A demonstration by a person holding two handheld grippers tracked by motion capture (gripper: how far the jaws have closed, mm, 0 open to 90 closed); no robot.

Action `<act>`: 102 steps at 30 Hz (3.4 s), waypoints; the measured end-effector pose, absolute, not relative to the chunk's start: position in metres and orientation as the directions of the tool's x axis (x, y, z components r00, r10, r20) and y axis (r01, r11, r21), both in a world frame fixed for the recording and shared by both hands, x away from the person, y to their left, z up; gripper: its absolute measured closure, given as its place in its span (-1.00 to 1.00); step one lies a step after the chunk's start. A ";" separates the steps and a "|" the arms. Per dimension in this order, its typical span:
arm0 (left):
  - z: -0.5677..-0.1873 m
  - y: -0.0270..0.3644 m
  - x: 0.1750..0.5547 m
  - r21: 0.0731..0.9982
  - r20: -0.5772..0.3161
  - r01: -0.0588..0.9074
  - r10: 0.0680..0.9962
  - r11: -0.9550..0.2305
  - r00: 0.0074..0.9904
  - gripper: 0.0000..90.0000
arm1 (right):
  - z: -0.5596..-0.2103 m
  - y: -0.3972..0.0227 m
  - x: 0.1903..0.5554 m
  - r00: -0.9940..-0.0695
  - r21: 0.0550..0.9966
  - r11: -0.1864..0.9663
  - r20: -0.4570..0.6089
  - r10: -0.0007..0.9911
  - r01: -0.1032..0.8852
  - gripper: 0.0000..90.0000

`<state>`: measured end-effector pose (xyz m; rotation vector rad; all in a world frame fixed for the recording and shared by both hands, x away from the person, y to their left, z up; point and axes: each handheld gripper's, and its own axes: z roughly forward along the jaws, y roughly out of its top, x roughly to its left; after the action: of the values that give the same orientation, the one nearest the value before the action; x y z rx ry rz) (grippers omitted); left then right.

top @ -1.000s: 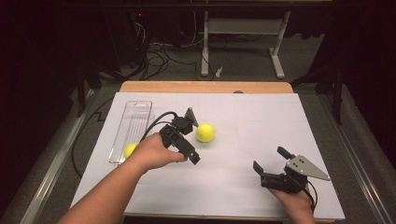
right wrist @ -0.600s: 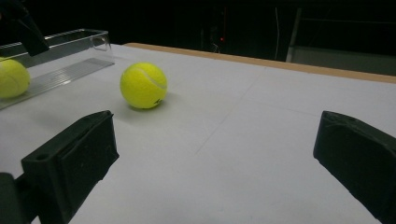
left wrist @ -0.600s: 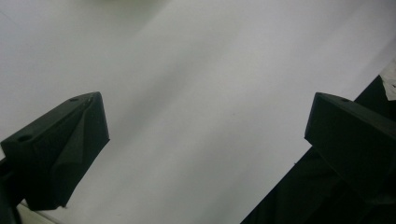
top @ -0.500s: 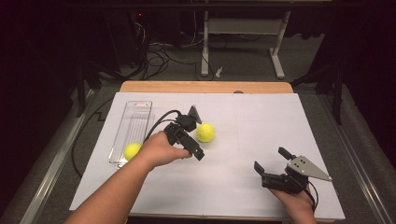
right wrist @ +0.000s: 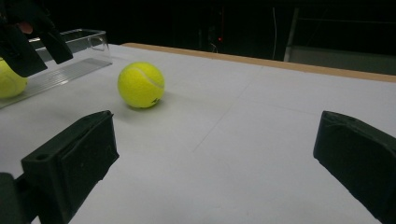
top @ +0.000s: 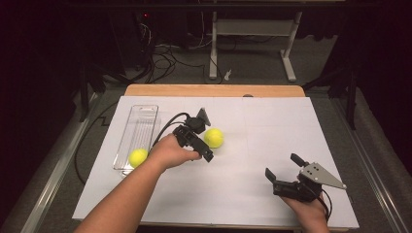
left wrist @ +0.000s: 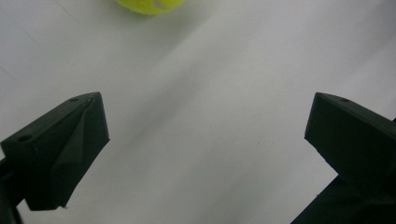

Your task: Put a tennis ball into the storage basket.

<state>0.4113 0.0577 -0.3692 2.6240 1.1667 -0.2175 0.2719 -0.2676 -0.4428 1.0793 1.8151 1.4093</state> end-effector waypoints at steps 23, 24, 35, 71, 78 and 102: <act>-0.379 0.043 0.443 0.252 -0.219 0.757 0.727 -0.603 0.651 -0.98 | -0.443 -0.269 0.272 -0.493 0.966 0.099 0.033 0.869 0.239 -1.00; -0.380 0.043 0.444 0.256 -0.218 0.756 0.726 -0.602 0.652 -0.98 | -0.443 -0.269 0.272 -0.494 0.966 0.100 0.033 0.869 0.239 -1.00; -0.390 0.042 0.457 0.310 -0.213 0.751 0.727 -0.583 0.653 -0.98 | -0.443 -0.268 0.272 -0.497 0.966 0.099 0.035 0.867 0.240 -1.00; -0.422 0.028 0.469 0.361 -0.206 0.745 0.731 -0.562 0.651 -0.51 | -0.444 -0.270 0.272 -0.499 0.966 0.091 0.044 0.865 0.243 -1.00; -0.422 0.029 0.467 0.354 -0.201 0.744 0.731 -0.567 0.652 -0.41 | -0.444 -0.270 0.272 -0.499 0.966 0.090 0.044 0.866 0.243 -1.00; -0.407 0.036 0.455 0.356 -0.216 0.739 0.719 -0.572 0.661 -0.39 | -0.445 -0.269 0.273 -0.502 0.965 0.095 0.042 0.864 0.244 -1.00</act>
<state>0.4548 0.0359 -0.4073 2.4623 1.1421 -0.0656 0.2730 -0.2687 -0.4445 1.0851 1.8178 1.4304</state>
